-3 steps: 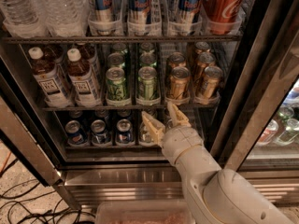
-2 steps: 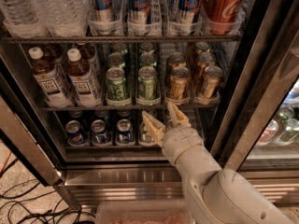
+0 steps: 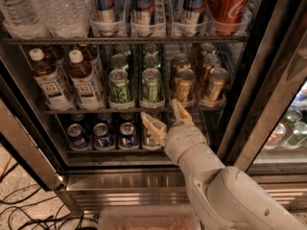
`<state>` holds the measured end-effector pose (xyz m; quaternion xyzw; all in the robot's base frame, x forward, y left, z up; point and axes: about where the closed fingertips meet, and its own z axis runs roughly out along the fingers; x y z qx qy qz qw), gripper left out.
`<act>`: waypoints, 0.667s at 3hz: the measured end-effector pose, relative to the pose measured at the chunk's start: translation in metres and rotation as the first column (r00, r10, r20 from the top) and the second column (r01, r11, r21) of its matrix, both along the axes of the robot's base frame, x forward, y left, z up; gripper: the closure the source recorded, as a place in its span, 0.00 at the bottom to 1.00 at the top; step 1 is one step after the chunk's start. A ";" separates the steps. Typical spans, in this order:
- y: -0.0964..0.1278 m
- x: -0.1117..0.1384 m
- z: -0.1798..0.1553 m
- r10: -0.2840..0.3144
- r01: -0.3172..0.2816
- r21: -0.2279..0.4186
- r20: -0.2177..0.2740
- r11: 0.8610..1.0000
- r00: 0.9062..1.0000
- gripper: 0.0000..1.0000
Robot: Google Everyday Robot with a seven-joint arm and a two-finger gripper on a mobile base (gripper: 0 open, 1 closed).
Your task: Pick green can from middle shelf of fridge
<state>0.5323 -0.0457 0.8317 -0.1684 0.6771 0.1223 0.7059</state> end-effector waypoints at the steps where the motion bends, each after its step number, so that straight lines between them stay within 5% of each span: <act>1: 0.001 0.009 0.006 0.009 -0.009 0.001 0.007 1.000 1.000 0.31; 2: 0.003 0.020 0.010 0.018 -0.018 0.006 0.014 1.000 1.000 0.35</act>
Offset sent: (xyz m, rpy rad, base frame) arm 0.0336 0.0028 0.0142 0.0129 -0.0223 0.0264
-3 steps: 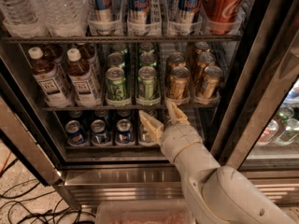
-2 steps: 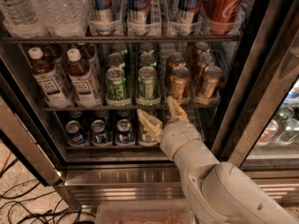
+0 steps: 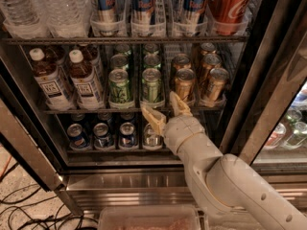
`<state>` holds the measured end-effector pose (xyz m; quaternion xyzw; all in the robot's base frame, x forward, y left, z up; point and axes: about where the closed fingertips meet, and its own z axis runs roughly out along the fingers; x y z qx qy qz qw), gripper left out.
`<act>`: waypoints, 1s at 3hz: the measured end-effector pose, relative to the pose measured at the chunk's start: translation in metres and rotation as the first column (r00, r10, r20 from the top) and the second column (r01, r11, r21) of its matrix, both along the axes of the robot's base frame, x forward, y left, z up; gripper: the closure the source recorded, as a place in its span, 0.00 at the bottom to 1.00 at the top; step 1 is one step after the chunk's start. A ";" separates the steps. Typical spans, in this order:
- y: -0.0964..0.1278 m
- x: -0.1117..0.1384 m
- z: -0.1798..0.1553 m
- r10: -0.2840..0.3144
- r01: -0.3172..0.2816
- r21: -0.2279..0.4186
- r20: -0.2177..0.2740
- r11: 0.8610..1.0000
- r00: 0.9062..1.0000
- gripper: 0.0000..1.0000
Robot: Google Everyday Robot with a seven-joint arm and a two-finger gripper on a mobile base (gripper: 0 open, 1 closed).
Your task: Pick green can from middle shelf of fridge
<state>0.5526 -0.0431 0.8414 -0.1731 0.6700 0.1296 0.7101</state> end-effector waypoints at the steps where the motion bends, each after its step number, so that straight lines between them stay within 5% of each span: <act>1: 0.002 0.013 0.002 0.016 -0.016 0.013 0.005 1.000 1.000 0.35; 3: 0.007 0.038 -0.002 0.045 -0.046 0.020 0.005 0.999 0.999 0.33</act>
Offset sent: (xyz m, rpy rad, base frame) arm 0.0411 0.0036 -0.0017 0.0252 -0.0038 0.0402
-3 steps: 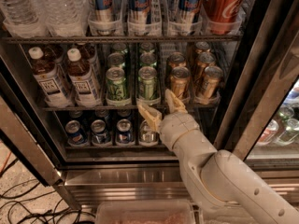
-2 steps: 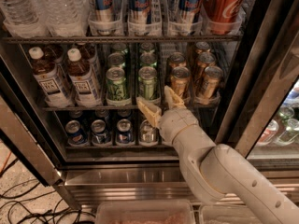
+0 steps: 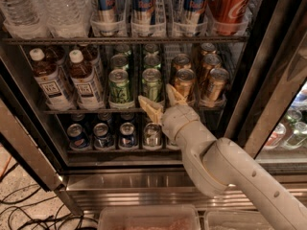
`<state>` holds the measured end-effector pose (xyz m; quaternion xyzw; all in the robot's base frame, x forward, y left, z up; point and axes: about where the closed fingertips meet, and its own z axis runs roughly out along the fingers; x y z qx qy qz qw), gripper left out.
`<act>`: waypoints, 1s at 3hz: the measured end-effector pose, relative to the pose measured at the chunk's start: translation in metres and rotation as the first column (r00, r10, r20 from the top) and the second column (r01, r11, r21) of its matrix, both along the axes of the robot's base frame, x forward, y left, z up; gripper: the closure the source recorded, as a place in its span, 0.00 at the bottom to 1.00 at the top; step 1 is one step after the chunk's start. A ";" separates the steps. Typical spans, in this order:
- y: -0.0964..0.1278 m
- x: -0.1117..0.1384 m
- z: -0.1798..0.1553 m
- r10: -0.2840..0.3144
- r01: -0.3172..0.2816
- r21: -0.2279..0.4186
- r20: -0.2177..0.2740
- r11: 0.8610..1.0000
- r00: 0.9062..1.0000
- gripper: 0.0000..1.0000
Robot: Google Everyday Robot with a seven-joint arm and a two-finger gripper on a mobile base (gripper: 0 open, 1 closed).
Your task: Pick green can from middle shelf of fridge
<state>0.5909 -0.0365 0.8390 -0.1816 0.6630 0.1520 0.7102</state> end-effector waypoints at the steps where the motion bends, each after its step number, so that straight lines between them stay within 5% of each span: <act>1: 0.002 0.013 -0.004 0.008 -0.008 -0.003 0.000 1.000 1.000 0.34; 3: 0.009 0.036 -0.002 0.021 -0.021 -0.014 0.009 1.000 1.000 0.33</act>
Offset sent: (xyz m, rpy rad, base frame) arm 0.0402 0.0041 -0.0032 -0.0155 -0.0120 0.0144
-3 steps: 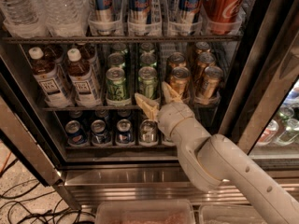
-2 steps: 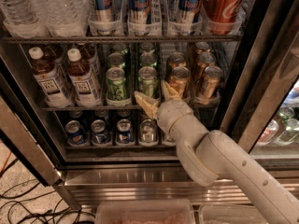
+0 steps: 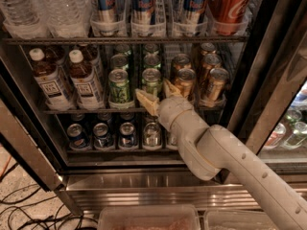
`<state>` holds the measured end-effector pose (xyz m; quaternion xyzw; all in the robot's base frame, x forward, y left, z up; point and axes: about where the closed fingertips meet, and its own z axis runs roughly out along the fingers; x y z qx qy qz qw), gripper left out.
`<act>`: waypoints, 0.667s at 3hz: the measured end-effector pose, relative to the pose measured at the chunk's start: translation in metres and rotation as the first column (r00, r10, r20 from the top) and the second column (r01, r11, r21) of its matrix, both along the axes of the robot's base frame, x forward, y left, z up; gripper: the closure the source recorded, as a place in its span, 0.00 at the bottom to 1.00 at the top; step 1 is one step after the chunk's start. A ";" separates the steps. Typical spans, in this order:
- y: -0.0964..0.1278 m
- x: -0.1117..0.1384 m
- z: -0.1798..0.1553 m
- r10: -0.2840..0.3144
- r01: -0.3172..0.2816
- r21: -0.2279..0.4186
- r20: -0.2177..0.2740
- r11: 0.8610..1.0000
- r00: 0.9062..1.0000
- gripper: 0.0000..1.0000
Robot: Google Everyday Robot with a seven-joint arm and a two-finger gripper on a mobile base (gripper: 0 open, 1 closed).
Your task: Pick green can from middle shelf of fridge
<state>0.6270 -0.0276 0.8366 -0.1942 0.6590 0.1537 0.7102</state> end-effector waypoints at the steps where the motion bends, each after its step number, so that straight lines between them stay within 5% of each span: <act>1: 0.009 0.005 -0.002 0.026 -0.027 -0.013 -0.007 1.000 1.000 0.51; 2: 0.010 0.006 -0.002 0.028 -0.028 -0.013 -0.008 1.000 1.000 0.75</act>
Offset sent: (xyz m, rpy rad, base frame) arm 0.0049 0.0083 -0.0018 -0.0115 0.0059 0.0239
